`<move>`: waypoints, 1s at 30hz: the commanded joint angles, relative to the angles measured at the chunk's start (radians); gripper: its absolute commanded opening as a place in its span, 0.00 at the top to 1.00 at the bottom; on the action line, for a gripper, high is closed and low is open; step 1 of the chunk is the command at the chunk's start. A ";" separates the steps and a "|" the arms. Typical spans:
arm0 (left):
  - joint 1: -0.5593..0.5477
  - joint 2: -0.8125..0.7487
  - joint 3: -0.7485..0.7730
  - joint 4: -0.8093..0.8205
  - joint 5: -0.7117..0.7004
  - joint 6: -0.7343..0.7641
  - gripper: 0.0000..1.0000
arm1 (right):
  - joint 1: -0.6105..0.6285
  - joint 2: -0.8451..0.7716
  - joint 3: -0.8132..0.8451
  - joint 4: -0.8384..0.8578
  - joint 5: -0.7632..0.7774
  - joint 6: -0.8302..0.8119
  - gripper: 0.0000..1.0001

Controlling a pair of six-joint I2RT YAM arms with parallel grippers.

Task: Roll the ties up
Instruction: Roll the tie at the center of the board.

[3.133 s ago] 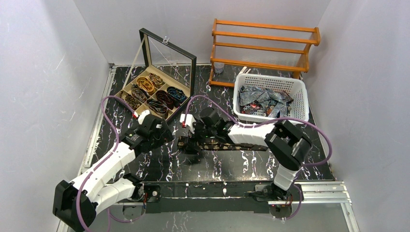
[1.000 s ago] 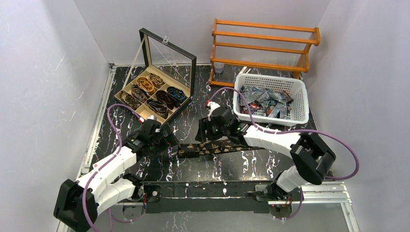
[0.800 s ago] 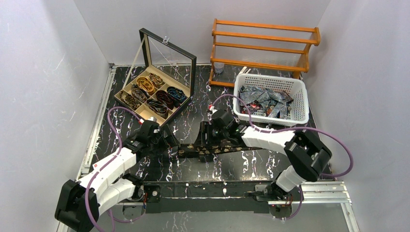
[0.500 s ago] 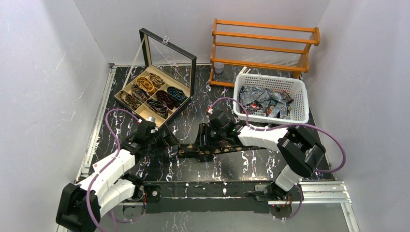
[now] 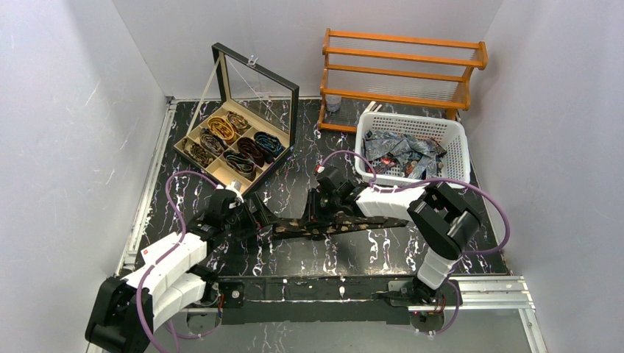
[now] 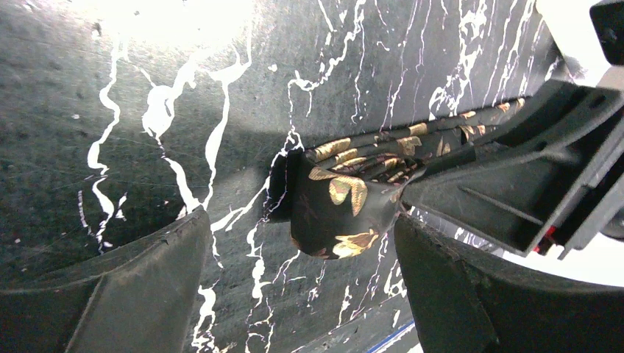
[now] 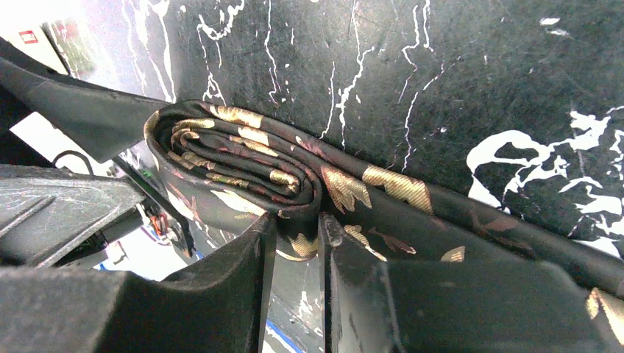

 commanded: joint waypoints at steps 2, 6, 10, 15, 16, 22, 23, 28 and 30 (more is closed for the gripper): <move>0.008 0.054 -0.046 0.201 0.106 -0.020 0.11 | -0.020 0.033 0.014 -0.002 -0.057 -0.021 0.67; 0.007 0.101 -0.060 0.273 0.146 -0.015 0.13 | -0.037 0.055 0.007 -0.001 -0.088 -0.024 0.69; 0.006 0.153 -0.094 0.341 0.178 -0.022 0.19 | -0.044 0.067 -0.002 0.000 -0.106 -0.025 0.70; 0.006 0.212 -0.133 0.446 0.197 -0.036 0.27 | -0.053 0.081 -0.015 -0.001 -0.120 -0.019 0.70; 0.006 0.228 -0.134 0.460 0.201 -0.034 0.29 | -0.055 0.083 -0.017 -0.001 -0.123 -0.017 0.70; 0.002 0.299 -0.140 0.551 0.218 -0.041 0.45 | -0.063 0.094 -0.024 0.027 -0.135 -0.014 0.71; 0.000 0.301 -0.141 0.560 0.220 -0.042 0.48 | -0.064 0.095 -0.024 0.029 -0.139 -0.013 0.71; -0.010 0.306 -0.137 0.589 0.226 -0.050 0.57 | -0.064 0.100 -0.023 0.030 -0.147 -0.011 0.72; -0.016 0.302 -0.127 0.591 0.231 -0.055 0.62 | -0.065 0.102 -0.020 0.032 -0.149 -0.009 0.72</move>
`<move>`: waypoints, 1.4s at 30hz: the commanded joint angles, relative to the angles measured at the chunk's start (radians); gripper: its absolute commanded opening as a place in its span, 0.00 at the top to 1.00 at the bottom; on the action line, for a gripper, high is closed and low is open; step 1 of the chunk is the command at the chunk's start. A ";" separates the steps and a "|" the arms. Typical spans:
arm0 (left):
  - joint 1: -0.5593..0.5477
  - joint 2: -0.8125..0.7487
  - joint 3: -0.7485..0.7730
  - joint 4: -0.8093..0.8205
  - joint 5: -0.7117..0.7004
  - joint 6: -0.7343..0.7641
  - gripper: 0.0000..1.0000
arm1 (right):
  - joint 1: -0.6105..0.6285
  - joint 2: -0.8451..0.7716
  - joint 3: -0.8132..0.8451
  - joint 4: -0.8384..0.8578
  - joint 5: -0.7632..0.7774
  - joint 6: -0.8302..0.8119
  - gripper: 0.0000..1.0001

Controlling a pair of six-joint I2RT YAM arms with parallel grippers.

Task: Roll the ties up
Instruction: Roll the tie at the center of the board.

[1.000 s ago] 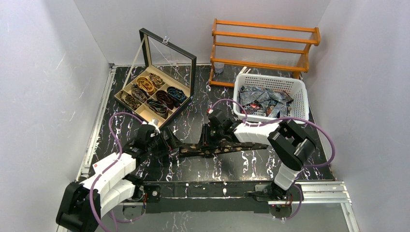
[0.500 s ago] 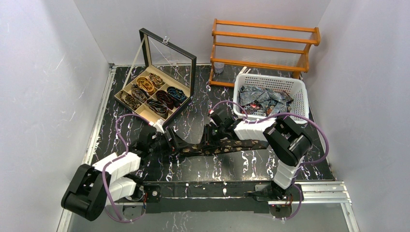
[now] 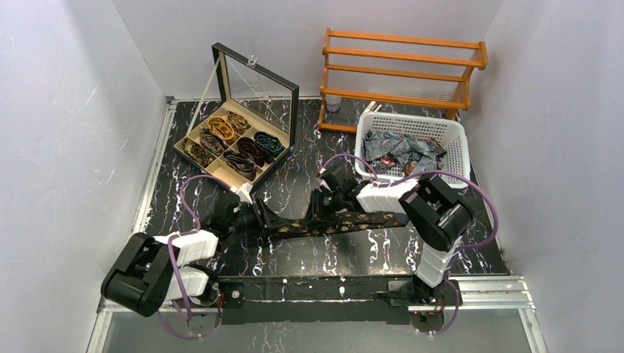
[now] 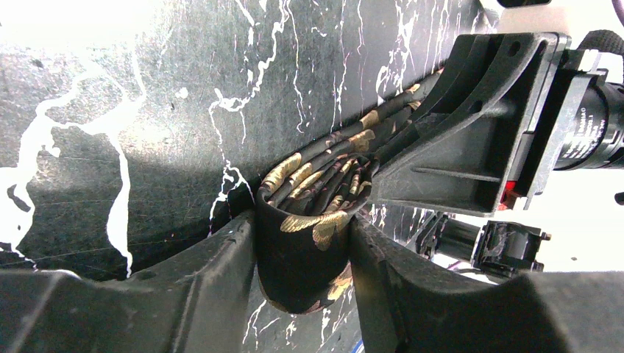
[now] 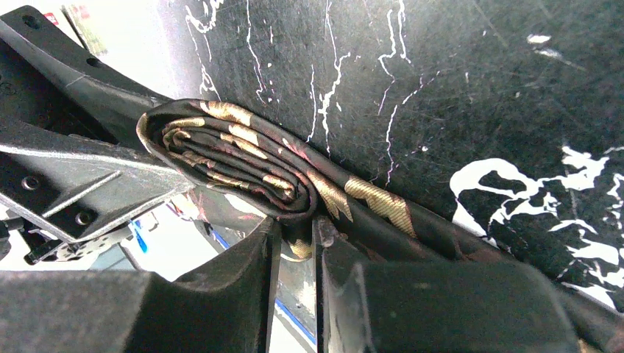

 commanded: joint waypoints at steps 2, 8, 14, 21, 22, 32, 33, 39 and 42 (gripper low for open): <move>-0.022 -0.008 0.009 0.011 0.018 -0.004 0.66 | -0.002 0.032 -0.009 -0.015 0.012 -0.010 0.72; -0.031 -0.049 0.051 -0.107 -0.027 -0.003 0.90 | -0.002 0.014 0.002 -0.020 0.008 -0.008 0.70; -0.034 -0.140 0.167 -0.442 -0.159 0.088 0.99 | -0.006 -0.096 0.013 0.024 -0.037 -0.043 0.40; -0.050 -0.154 0.296 -0.725 -0.306 0.143 1.00 | -0.013 -0.161 0.130 -0.159 0.029 -0.190 0.37; -0.055 -0.155 0.316 -0.758 -0.334 0.150 1.00 | -0.013 -0.170 0.135 -0.181 0.063 -0.206 0.37; -0.228 -0.017 0.599 -1.129 -0.705 0.214 1.00 | -0.045 -0.185 0.118 -0.253 0.182 -0.224 0.36; -0.245 0.004 0.624 -1.160 -0.739 0.210 1.00 | -0.046 -0.186 0.116 -0.256 0.185 -0.220 0.36; -0.354 0.119 0.798 -1.356 -0.974 0.157 1.00 | -0.055 -0.186 0.105 -0.264 0.203 -0.195 0.35; -0.400 0.181 0.863 -1.412 -1.038 0.135 1.00 | -0.060 -0.189 0.093 -0.267 0.213 -0.183 0.35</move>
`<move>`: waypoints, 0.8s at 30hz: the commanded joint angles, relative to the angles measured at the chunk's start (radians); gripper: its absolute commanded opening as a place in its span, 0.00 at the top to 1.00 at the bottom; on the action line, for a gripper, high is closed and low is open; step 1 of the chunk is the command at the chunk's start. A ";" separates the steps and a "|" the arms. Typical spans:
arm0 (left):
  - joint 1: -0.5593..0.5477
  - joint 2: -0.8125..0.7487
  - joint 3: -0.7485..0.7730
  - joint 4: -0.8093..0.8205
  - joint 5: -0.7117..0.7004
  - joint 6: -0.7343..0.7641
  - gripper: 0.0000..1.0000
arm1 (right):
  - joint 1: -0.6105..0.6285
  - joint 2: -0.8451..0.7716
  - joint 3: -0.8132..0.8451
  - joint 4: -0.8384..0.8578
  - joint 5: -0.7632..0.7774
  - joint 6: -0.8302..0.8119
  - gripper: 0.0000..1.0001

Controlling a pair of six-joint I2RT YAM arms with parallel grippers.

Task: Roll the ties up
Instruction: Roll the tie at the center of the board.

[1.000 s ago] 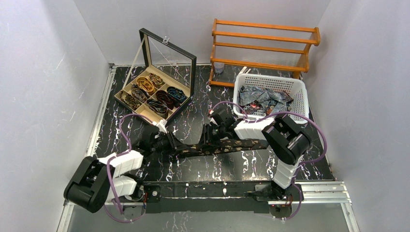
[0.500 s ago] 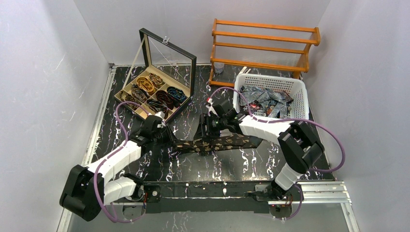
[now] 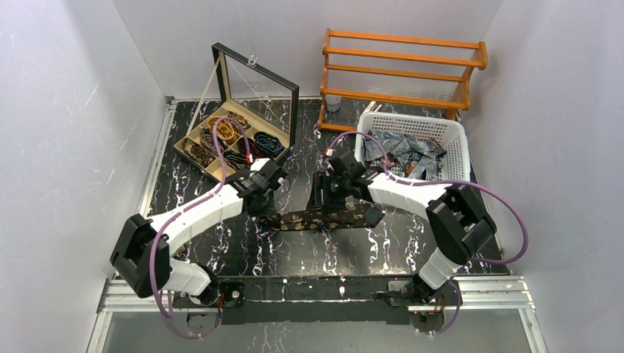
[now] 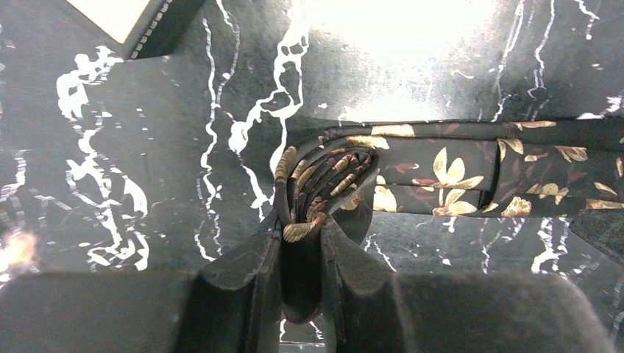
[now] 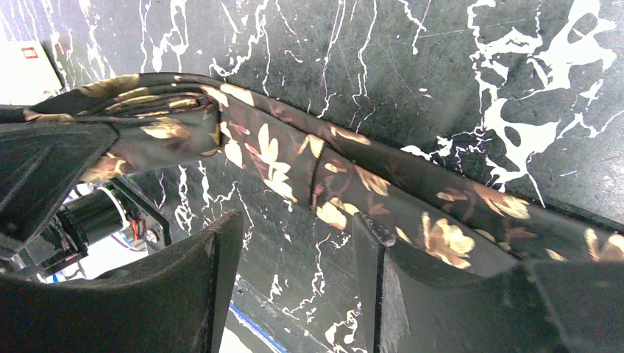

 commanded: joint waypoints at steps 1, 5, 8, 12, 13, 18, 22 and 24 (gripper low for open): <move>-0.065 0.066 0.100 -0.178 -0.206 -0.044 1.00 | -0.015 -0.030 -0.020 -0.014 0.028 0.023 0.35; -0.110 0.147 0.165 -0.243 -0.270 -0.082 1.00 | -0.026 -0.036 -0.030 -0.019 0.036 0.034 0.35; -0.145 0.208 0.225 -0.293 -0.321 -0.110 1.00 | -0.042 -0.050 -0.048 -0.017 0.049 0.051 0.34; -0.187 0.296 0.287 -0.327 -0.349 -0.131 1.00 | -0.073 -0.088 -0.097 0.008 0.051 0.085 0.33; -0.197 0.315 0.302 -0.330 -0.353 -0.134 1.00 | -0.083 -0.099 -0.109 0.017 0.050 0.091 0.33; -0.232 0.411 0.374 -0.338 -0.350 -0.139 0.95 | -0.121 -0.133 -0.139 0.020 0.035 0.097 0.32; -0.251 0.482 0.431 -0.339 -0.334 -0.139 0.74 | -0.144 -0.148 -0.154 0.017 0.029 0.093 0.32; -0.259 0.507 0.462 -0.332 -0.315 -0.137 0.64 | -0.153 -0.155 -0.161 0.014 0.024 0.092 0.31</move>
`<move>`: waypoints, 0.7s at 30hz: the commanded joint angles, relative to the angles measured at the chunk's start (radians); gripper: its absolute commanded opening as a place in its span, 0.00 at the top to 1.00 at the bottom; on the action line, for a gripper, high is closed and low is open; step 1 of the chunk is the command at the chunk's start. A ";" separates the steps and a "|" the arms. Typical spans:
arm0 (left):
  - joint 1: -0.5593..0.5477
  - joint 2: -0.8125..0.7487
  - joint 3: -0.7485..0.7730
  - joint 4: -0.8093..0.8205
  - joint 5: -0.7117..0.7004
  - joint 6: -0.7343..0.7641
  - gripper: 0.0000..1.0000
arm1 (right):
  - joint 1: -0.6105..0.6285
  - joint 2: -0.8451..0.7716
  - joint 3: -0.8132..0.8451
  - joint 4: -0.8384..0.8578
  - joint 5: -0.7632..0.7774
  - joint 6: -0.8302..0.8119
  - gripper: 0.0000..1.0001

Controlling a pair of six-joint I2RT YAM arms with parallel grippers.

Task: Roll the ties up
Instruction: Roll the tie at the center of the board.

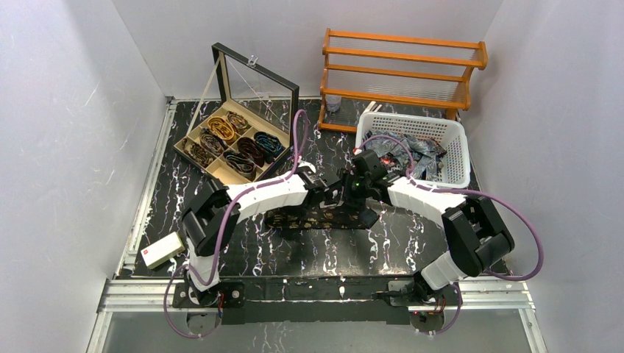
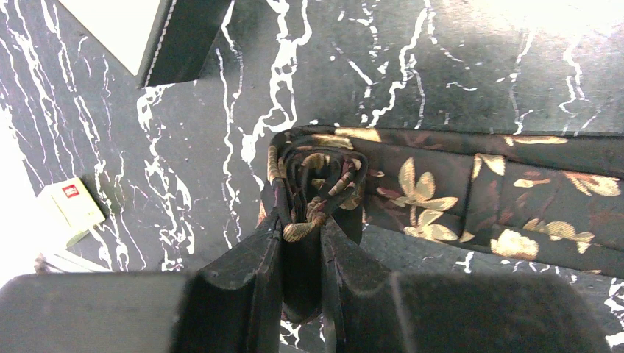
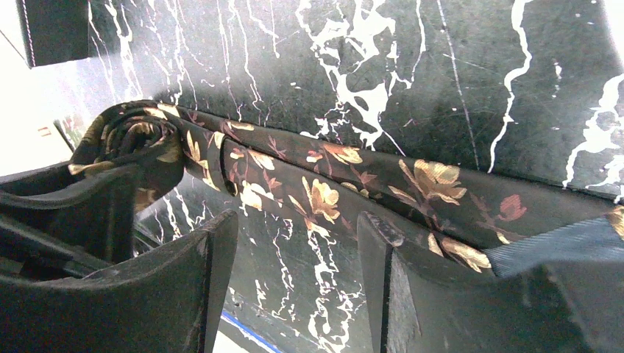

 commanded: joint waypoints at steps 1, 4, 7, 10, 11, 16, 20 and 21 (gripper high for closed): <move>-0.017 0.038 0.074 -0.005 0.006 -0.019 0.59 | -0.022 -0.046 -0.031 0.018 -0.009 0.008 0.31; -0.018 0.047 0.089 0.059 0.083 -0.001 0.43 | -0.035 -0.054 -0.041 0.017 -0.010 0.006 0.31; -0.016 0.043 0.077 0.135 0.159 0.010 0.32 | -0.050 -0.064 -0.048 0.008 -0.011 0.001 0.30; 0.006 0.030 0.049 0.222 0.272 0.018 0.28 | -0.065 -0.079 -0.056 -0.001 -0.005 -0.007 0.30; 0.015 0.019 0.036 0.254 0.305 0.018 0.27 | -0.070 -0.084 -0.058 -0.003 -0.005 -0.009 0.30; 0.061 -0.065 -0.035 0.394 0.401 0.016 0.23 | -0.090 -0.107 -0.051 -0.006 -0.024 -0.039 0.29; 0.081 -0.171 -0.046 0.408 0.377 0.024 0.21 | -0.092 -0.131 -0.052 0.073 -0.116 -0.099 0.28; 0.086 -0.211 -0.056 0.415 0.369 0.023 0.20 | -0.093 -0.137 -0.052 0.095 -0.139 -0.119 0.28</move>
